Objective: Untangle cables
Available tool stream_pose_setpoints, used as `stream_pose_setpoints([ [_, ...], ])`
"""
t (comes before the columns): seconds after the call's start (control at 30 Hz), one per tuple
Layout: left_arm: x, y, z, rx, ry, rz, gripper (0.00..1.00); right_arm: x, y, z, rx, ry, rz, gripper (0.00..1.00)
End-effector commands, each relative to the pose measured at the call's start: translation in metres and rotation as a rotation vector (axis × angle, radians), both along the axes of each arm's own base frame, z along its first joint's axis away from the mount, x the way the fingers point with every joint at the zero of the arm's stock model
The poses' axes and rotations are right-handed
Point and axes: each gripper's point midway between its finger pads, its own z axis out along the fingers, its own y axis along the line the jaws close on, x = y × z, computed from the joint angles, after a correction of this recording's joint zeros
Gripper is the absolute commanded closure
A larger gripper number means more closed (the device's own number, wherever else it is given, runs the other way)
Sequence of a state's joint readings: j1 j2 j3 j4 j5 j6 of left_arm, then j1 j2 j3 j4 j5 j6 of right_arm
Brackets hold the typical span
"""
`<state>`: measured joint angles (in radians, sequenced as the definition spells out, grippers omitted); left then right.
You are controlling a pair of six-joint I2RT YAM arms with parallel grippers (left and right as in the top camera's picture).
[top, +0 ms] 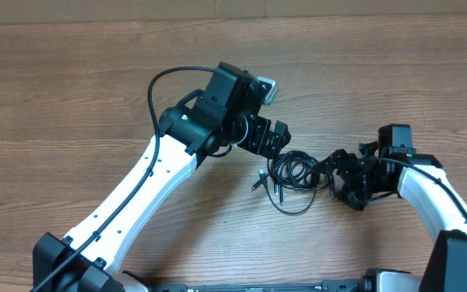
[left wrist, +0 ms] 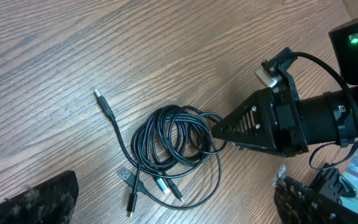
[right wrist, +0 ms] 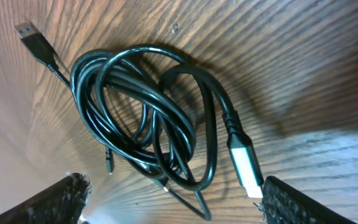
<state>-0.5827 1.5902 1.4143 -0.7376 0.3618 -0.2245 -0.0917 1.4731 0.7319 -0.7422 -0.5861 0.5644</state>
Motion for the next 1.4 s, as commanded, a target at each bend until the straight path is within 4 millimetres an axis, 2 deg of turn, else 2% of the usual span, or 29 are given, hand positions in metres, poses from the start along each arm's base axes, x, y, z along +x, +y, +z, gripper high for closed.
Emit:
stream_pose_setpoints([
  [0.0,0.000,-0.002,0.005,0.006,-0.032,-0.019,0.00,-0.001,0.005,0.002,0.043,0.024,-0.028,0.12],
  [0.53,0.000,-0.002,0.006,0.005,-0.032,-0.019,0.00,-0.020,0.007,-0.010,0.055,0.128,-0.090,0.13],
  [0.63,0.000,-0.002,0.006,0.005,-0.032,-0.019,0.00,-0.019,0.007,-0.013,0.058,0.131,-0.108,0.19],
  [0.77,0.000,-0.002,0.006,0.005,-0.032,-0.018,0.00,-0.018,0.009,-0.012,0.064,0.137,-0.122,0.20],
  [0.9,0.000,-0.002,0.005,0.007,-0.033,-0.017,0.00,-0.016,0.011,-0.012,0.064,0.126,-0.116,0.33],
  [1.03,0.000,-0.002,0.005,0.007,-0.033,-0.016,0.00,-0.016,0.012,-0.013,0.057,0.133,-0.123,0.36],
  [1.1,0.000,-0.002,0.005,0.007,-0.033,-0.016,0.00,-0.014,0.012,-0.015,0.036,0.120,-0.117,0.44],
  [1.2,0.000,-0.002,0.005,0.007,-0.033,-0.017,0.00,-0.011,0.007,-0.021,-0.033,0.116,-0.130,0.51],
  [1.37,0.000,-0.002,0.005,0.007,-0.033,-0.017,0.00,-0.001,0.008,-0.025,-0.099,0.068,-0.129,0.68],
])
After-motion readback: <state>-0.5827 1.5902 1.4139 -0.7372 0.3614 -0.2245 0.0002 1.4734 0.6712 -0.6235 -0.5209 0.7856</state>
